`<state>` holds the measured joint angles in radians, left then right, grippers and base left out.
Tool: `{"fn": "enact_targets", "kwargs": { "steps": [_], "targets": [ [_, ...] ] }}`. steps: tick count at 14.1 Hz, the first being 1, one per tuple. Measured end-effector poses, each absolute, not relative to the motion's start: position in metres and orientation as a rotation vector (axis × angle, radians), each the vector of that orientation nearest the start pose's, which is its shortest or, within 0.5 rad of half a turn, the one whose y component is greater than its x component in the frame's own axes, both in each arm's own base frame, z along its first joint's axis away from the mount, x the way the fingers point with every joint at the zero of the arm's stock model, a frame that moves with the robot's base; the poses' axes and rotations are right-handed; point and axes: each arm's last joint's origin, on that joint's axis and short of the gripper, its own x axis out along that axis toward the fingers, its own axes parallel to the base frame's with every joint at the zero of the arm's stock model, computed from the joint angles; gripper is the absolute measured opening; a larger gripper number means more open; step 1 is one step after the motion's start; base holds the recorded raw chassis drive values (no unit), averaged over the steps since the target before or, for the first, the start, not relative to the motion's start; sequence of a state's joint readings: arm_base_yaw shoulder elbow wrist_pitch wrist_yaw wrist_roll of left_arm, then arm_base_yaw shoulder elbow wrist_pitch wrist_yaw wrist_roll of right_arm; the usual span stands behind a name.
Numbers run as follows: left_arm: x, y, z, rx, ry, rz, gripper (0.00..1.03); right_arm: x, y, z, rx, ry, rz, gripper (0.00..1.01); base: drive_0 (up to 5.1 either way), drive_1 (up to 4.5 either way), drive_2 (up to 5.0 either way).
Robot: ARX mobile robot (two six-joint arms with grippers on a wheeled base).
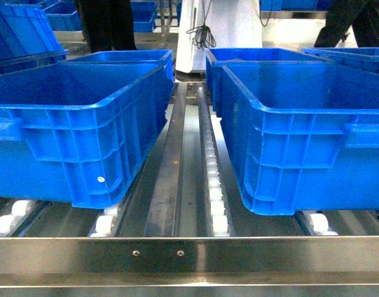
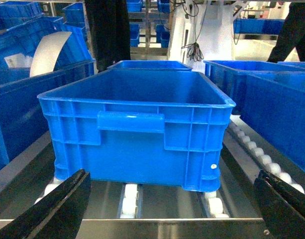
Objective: Sort blue parts and orange caps into right shelf containers
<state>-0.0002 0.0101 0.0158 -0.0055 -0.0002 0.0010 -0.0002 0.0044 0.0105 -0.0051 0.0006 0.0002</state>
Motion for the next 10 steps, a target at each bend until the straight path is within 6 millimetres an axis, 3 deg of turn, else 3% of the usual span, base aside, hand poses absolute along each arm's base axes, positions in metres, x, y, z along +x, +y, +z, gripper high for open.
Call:
{"fn": "enact_targets", "kwargs": {
  "steps": [10],
  "targets": [
    [0.0974,0.0000,0.1676,0.001,0.000,0.000,0.98,0.0973,0.0000,0.1662,0.000,-0.001,-0.001,0.98,0.0,0.00,0.0]
  ]
}}
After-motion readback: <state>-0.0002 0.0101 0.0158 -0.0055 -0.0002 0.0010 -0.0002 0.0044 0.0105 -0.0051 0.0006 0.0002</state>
